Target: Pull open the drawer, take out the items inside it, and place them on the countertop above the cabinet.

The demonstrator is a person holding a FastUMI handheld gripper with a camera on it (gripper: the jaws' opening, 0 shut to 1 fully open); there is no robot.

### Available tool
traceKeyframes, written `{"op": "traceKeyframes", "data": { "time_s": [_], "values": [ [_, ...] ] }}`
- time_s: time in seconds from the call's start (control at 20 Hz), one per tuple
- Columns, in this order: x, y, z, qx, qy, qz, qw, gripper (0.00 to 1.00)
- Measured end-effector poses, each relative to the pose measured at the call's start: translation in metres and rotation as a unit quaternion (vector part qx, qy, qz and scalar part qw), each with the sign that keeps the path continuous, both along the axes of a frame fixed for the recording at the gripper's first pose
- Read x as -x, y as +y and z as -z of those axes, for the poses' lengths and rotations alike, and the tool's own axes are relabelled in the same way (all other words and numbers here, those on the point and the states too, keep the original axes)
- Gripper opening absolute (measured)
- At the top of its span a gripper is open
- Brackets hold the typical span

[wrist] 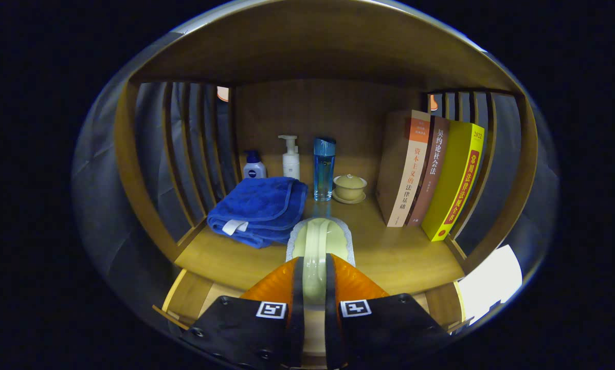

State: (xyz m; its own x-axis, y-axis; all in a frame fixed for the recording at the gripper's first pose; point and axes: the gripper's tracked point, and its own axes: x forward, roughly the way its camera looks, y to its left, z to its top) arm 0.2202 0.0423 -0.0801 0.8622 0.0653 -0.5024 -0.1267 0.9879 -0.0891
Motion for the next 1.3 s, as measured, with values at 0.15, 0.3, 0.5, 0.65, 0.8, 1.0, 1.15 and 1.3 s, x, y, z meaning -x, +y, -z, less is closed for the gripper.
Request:
{"op": "traceKeyframes", "data": {
  "time_s": [0.15, 0.3, 0.5, 0.65, 0.8, 1.0, 1.15, 1.3],
  "values": [
    [-0.018, -0.004, 0.02, 0.0, 0.021, 0.02, 1.0, 0.25],
    [-0.03, -0.006, 0.028, 0.012, 0.03, 0.023, 0.999, 0.25],
    [-0.038, -0.01, 0.042, 0.021, 0.045, 0.031, 0.998, 0.25],
    [-0.043, -0.019, 0.057, 0.031, 0.061, 0.048, 0.997, 0.25],
    [-0.045, -0.018, 0.064, 0.028, 0.062, 0.047, 0.997, 0.25],
    [-0.046, -0.019, 0.067, 0.039, 0.066, 0.045, 0.996, 0.27],
    [-0.045, -0.021, 0.068, 0.042, 0.064, 0.044, 0.996, 0.32],
    [-0.042, -0.02, 0.072, 0.039, 0.068, 0.041, 0.996, 0.4]
  ]
}}
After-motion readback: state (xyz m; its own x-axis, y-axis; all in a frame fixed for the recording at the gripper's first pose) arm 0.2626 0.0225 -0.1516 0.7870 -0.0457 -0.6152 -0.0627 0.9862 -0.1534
